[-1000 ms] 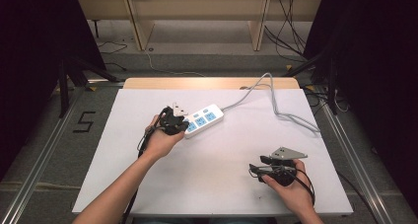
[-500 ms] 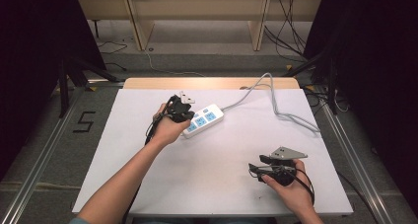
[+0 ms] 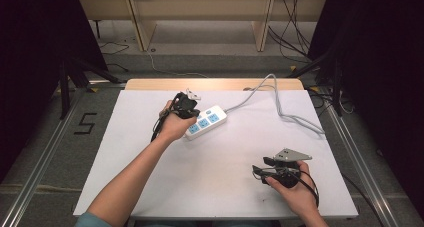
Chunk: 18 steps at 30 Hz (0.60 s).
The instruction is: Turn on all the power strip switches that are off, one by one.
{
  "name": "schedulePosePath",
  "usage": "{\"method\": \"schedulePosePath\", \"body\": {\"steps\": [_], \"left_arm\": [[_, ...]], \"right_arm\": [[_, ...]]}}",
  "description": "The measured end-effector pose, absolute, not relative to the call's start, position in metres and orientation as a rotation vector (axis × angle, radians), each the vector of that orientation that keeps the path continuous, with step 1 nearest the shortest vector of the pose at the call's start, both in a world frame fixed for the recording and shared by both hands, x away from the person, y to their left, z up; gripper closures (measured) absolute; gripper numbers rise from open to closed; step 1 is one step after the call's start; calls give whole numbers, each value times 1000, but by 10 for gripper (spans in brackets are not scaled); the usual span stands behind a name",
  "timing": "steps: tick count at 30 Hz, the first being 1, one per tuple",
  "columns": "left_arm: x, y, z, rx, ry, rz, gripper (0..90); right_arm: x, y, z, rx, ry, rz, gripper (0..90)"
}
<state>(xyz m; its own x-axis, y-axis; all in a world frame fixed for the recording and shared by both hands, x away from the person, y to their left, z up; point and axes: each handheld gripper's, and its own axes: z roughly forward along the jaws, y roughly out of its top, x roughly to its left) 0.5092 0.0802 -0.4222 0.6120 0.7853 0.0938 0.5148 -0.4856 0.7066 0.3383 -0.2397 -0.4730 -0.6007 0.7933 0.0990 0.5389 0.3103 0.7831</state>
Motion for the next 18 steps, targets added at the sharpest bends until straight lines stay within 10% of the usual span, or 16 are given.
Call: {"method": "schedulePosePath", "body": {"steps": [18], "left_arm": [[532,74,-419,2182,1049,542,895]], "right_arm": [[340,-239,-474,1194,2282,1169,455]]}}
